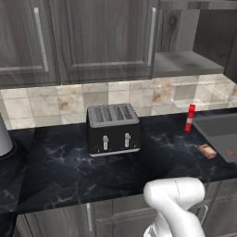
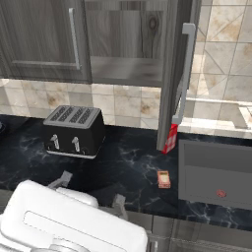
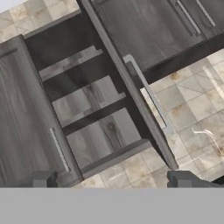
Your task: Open the cabinet. Pick the bar soap and place it next to the sink. Then close the cabinet.
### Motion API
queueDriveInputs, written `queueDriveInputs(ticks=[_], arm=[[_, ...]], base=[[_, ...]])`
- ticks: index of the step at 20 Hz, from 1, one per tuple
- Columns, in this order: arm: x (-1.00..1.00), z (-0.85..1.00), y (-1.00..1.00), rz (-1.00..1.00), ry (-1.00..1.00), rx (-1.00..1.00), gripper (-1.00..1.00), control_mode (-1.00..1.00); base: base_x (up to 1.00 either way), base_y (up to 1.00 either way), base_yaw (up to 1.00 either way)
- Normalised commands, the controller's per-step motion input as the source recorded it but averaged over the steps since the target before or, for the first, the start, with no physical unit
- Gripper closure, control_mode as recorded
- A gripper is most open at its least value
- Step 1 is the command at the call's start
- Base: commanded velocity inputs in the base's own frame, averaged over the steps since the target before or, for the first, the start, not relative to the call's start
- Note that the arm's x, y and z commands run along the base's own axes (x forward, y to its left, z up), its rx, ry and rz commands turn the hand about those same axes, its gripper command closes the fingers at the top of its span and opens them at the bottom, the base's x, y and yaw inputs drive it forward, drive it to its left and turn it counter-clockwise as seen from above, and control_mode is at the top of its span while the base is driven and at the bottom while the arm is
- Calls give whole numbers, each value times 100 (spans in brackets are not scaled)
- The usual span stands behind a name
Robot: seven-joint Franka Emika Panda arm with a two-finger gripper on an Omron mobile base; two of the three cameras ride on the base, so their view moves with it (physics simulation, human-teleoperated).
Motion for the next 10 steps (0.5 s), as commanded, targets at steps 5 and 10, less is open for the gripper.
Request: queueDriveInputs(ticks=[5, 10], arm=[[37, 4, -16, 0, -1, 0, -100, -100], [59, 0, -16, 3, 0, 0, -100, -100]], base=[[0, 0, 0], [0, 0, 0]])
